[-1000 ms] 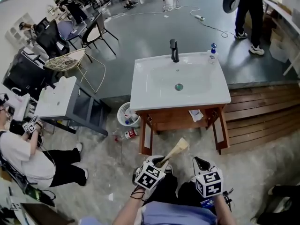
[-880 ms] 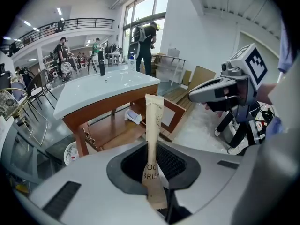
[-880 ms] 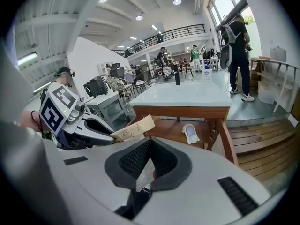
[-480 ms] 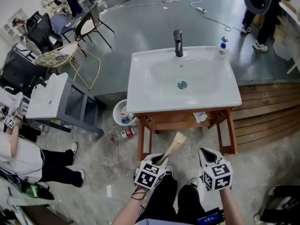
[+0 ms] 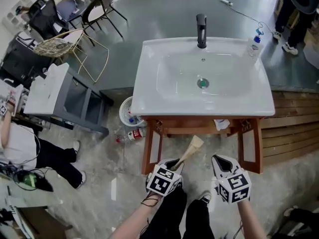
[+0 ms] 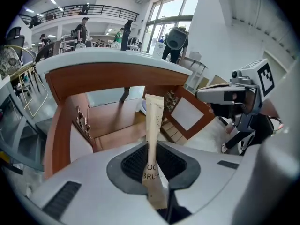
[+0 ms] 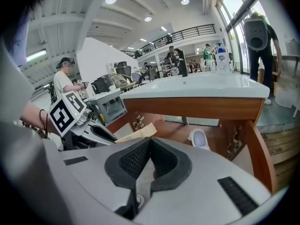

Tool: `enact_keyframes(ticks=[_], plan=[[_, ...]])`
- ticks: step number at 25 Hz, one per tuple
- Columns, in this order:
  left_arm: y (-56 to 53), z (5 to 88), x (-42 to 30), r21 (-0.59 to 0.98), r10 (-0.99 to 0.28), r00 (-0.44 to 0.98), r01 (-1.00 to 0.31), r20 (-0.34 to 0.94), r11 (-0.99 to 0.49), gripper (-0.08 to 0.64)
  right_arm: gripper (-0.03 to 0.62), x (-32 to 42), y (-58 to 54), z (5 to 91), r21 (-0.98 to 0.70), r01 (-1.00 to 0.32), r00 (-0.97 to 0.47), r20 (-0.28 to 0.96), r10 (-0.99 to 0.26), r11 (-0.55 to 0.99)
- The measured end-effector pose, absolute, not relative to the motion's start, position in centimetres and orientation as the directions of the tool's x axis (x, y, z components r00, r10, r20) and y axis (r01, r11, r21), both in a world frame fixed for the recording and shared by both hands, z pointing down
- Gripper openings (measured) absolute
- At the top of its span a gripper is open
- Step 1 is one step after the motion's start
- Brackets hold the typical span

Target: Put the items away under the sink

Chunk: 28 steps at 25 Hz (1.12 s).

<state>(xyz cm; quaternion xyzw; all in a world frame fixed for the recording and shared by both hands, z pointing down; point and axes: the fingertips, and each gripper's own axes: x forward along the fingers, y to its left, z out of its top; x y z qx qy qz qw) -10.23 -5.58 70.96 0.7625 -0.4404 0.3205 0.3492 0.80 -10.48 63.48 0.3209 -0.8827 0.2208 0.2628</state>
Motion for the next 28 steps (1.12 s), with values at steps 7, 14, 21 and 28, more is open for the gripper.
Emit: enact_keyframes(ticks=[7, 14, 21, 28], plan=[[-8.5, 76.4, -11.0, 0.255, -0.44, 0.385, -0.91, 0.811, -0.326, 0.064, 0.015, 0.6, -12.0, 68.4, -0.202, -0.678, -0.649, 0.616, -0.446, 0.707], [-11.4, 81.9, -11.8, 0.249, -0.447, 0.352, -0.929, 0.823, -0.274, 0.064, 0.015, 0.0, -13.6, 71.7, -0.214, -0.684, -0.653, 0.605, -0.455, 0.697], [-15.3, 86.0, -13.2, 0.246, -0.478, 0.333, -0.94, 0.813, -0.237, 0.064, 0.015, -0.2, -13.3, 75.4, -0.211, -0.667, -0.661, 0.611, -0.436, 0.715], [-19.5, 89.2, -14.9, 0.238, -0.495, 0.321, -0.945, 0.808, -0.224, 0.064, 0.015, 0.1, -13.5, 79.3, -0.217, -0.679, -0.656, 0.61, -0.446, 0.702]])
